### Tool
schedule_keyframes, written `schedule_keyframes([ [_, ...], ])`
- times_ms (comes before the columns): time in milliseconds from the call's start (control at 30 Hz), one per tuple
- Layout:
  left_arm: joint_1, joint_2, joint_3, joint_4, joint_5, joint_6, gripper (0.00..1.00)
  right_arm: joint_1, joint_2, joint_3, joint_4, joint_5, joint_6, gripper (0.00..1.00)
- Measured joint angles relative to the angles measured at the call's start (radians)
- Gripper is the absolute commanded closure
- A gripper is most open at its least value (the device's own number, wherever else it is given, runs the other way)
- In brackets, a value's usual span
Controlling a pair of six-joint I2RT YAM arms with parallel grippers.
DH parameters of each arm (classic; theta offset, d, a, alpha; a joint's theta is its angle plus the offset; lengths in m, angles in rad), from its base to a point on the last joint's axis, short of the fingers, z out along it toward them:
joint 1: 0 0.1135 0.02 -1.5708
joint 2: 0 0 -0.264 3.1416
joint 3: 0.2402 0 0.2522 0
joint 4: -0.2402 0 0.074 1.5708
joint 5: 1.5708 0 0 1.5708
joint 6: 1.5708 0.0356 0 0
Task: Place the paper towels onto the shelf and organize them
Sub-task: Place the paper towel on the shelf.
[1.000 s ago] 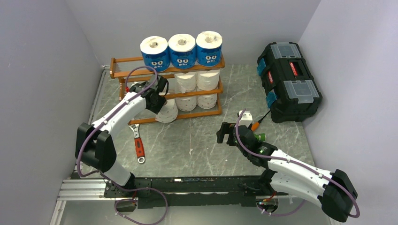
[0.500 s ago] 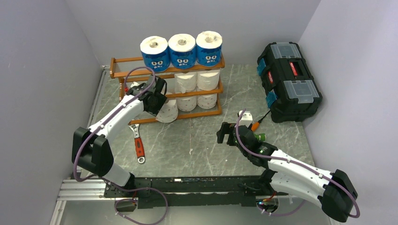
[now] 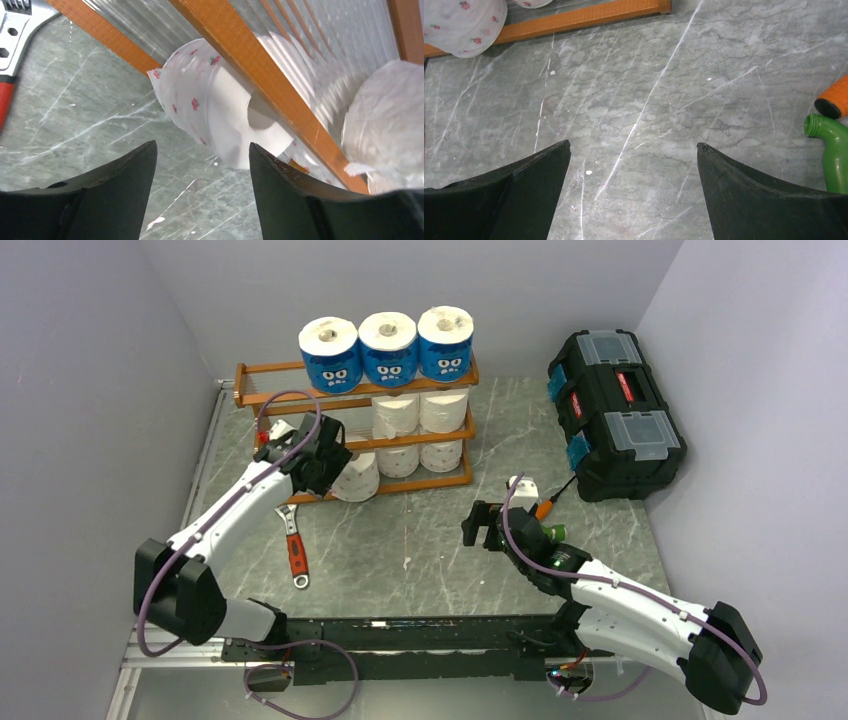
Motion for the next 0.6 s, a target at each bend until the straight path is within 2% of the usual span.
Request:
schedule_keyframes([
  [100,0.000,-0.061,-0.031,0.013,0.009,0.041,0.14,0.000,0.000,0.000,0.000,0.000,0.000,0.01],
  [233,0.001,-0.125,-0.059,0.041,0.032,0.136,0.06,0.000,0.000,0.000,0.000,0.000,0.000,0.01],
  [400,0.001,-0.194,-0.106,0.102,0.077,0.364,0.06,0.000,-0.010,-0.001,0.000,0.000,0.000,0.01],
  [467,0.001,-0.248,-0.158,0.140,0.114,0.459,0.01,0.000,-0.026,-0.006,0.003,-0.001,0.000,0.01],
  [600,0.001,-0.400,-0.292,0.219,0.182,0.624,0.01,0.000,-0.043,-0.015,0.002,-0.001,-0.001,0.01],
])
